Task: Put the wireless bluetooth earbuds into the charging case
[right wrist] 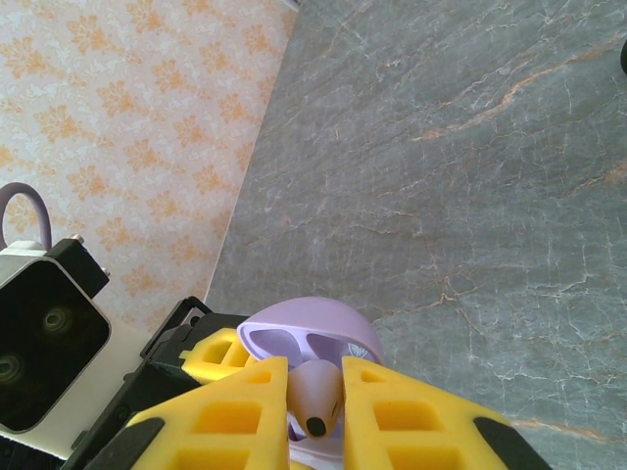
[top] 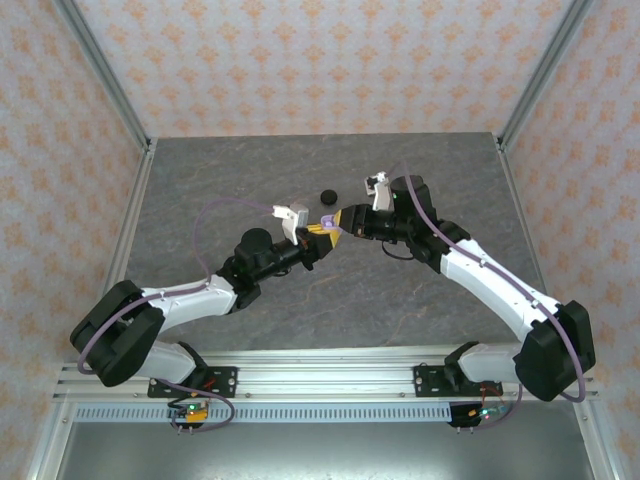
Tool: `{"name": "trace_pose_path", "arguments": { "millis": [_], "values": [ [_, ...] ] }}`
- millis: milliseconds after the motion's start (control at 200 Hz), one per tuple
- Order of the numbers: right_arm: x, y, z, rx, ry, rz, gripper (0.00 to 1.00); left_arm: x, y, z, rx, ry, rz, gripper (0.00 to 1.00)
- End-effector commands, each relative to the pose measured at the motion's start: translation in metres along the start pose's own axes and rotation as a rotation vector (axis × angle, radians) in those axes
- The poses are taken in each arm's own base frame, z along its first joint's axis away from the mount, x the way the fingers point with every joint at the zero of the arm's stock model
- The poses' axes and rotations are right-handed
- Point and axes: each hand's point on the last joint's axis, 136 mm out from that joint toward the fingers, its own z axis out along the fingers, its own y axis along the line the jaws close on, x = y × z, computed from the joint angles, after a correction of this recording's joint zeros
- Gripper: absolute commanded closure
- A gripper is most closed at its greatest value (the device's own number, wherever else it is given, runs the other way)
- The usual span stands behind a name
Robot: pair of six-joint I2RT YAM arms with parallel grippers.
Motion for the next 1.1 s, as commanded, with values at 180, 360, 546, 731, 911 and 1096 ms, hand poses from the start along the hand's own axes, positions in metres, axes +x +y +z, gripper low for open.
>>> {"name": "trace_pose_path", "arguments": {
  "millis": [180,360,546,731,911,1096],
  "values": [
    [0.011,0.006,-0.001,-0.015,0.03,-0.029,0.73,-0.029,-0.016,-0.005,0.024,-0.078,0.062,0.88],
    [0.01,0.01,-0.005,-0.016,0.028,-0.042,0.67,-0.027,-0.017,-0.007,0.026,-0.067,0.076,0.88],
    [0.005,0.012,-0.014,0.02,0.01,-0.066,0.54,-0.025,-0.017,-0.009,0.017,-0.048,0.106,0.88],
    [-0.006,0.01,-0.036,0.11,-0.059,-0.104,0.5,-0.017,-0.017,-0.013,0.008,0.009,0.173,0.88],
    [-0.01,0.015,-0.047,0.142,-0.05,-0.117,0.55,-0.004,-0.033,-0.021,0.087,0.083,0.307,0.88],
    [-0.011,0.015,-0.043,0.163,-0.007,-0.07,0.7,0.013,-0.038,-0.027,0.103,0.231,0.463,0.88]
  ]
}}
